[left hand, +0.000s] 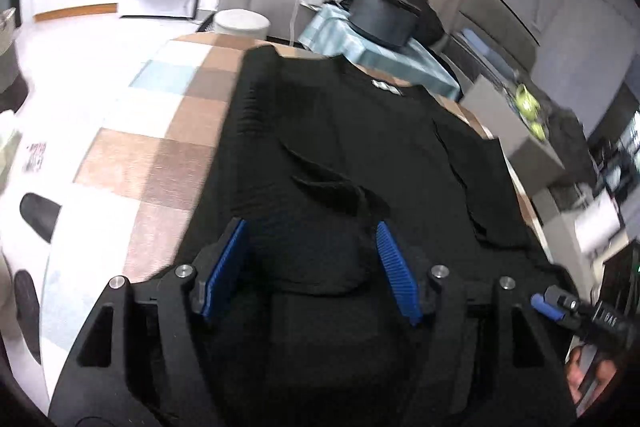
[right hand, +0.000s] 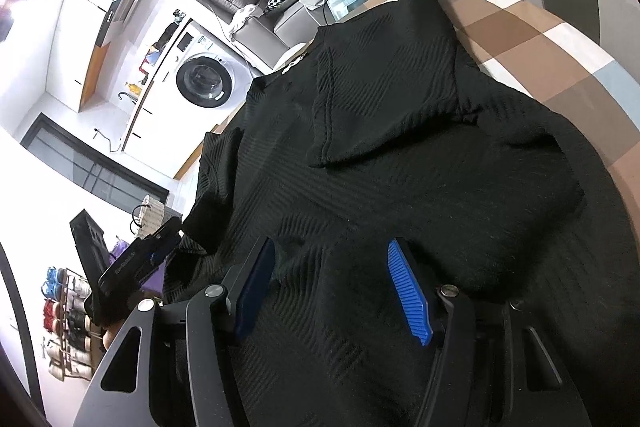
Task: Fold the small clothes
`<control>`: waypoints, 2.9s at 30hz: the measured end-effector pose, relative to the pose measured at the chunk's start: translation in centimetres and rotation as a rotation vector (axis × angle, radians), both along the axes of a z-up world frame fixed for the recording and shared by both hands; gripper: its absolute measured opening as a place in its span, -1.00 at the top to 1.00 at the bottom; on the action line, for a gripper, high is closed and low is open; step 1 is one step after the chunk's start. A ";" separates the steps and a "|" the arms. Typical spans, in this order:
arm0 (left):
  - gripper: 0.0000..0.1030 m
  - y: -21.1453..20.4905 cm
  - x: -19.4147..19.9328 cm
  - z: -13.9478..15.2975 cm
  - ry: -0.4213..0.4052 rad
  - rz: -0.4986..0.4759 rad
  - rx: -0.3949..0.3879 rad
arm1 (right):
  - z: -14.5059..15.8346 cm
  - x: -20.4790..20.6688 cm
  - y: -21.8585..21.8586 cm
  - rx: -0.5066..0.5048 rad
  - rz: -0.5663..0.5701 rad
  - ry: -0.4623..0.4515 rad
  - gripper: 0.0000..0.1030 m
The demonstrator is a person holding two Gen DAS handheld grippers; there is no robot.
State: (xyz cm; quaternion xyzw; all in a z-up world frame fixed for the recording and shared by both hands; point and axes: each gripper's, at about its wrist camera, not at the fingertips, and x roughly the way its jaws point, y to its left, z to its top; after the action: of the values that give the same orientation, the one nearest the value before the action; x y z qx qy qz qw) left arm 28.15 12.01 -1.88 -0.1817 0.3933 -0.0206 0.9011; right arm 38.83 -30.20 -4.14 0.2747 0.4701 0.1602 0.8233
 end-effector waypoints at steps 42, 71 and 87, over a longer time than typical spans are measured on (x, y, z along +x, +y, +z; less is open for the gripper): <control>-0.50 3.7 -10.9 2.2 -0.109 0.085 0.046 | 2.7 -3.2 -5.2 -0.119 -0.080 -0.068 -0.19; 0.12 7.4 -15.4 -5.9 0.170 0.197 0.061 | 0.6 -4.8 -12.2 -0.254 -0.103 -0.013 -0.25; 0.96 6.7 -18.9 -1.1 -0.054 0.208 0.051 | 4.1 -2.7 -10.5 -0.224 -0.124 -0.223 0.91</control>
State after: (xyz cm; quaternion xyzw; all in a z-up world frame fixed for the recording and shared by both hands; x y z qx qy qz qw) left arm 9.23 18.67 -2.96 -0.1978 0.3482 0.0783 0.9130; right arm 36.14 -40.73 -0.08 0.1903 0.3729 0.0853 0.9041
